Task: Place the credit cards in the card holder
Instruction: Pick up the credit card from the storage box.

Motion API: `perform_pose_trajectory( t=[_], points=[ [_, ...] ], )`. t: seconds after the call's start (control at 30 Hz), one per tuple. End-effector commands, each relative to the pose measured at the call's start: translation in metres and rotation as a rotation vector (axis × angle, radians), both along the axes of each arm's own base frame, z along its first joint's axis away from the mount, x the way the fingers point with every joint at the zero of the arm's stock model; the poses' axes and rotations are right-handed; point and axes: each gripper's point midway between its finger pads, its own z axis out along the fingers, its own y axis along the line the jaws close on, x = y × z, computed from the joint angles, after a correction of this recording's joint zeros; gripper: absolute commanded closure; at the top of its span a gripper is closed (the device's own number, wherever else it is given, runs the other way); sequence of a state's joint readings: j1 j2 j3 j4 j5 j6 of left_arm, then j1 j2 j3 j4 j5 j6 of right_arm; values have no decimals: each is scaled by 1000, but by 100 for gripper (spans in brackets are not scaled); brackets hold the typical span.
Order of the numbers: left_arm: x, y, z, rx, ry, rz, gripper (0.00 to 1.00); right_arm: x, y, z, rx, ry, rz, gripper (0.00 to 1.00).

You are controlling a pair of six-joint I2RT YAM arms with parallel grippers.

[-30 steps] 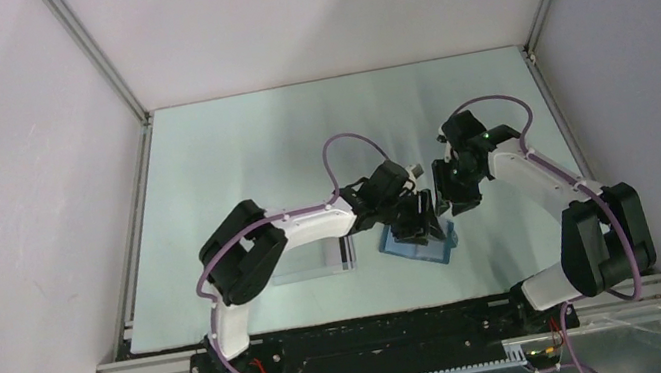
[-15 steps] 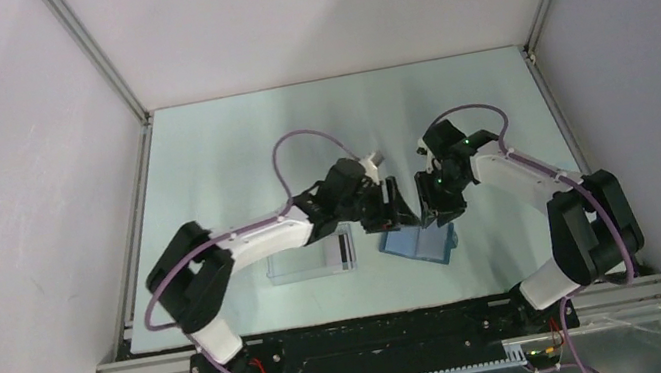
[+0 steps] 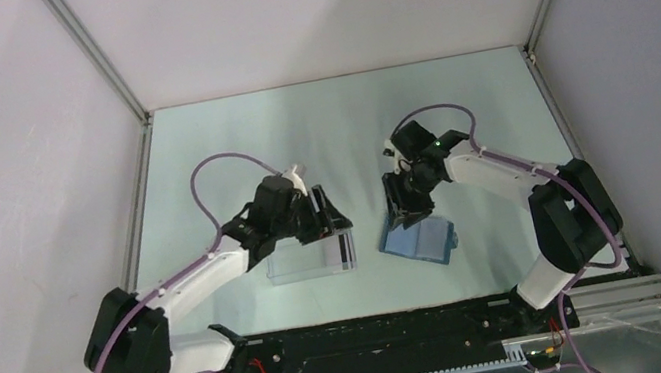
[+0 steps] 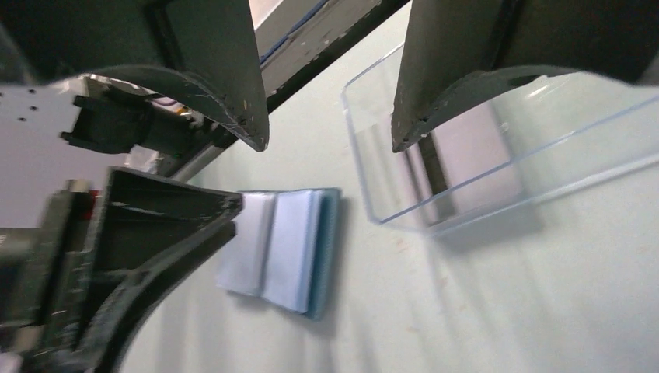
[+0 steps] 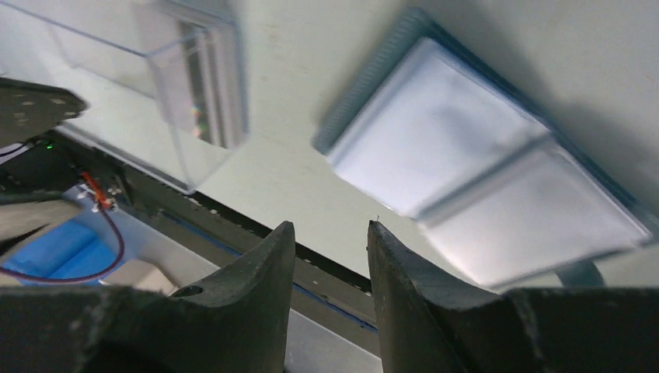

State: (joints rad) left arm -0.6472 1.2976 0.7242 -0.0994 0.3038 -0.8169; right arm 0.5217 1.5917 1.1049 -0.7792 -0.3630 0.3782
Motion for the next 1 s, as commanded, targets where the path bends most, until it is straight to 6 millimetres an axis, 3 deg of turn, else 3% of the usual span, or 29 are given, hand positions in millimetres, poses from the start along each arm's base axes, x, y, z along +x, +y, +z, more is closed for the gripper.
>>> perform_pose_trajectory(
  t=[0.0,0.17,0.4,0.77,0.97],
  points=[
    [-7,38,-14,122,-5,49,38,8,47,26,142,-24,31,56],
    [-13,57,-34,195,49,76,41,-3,80,26,199,16,86,54],
    [-18,59,-58,241,137,63,47,-10,105,18,206,42,128,50],
    [-15,58,-73,278,177,48,56,-9,114,16,171,25,154,50],
    [-13,56,-75,281,182,41,63,-10,116,7,142,36,161,57]
  ],
)
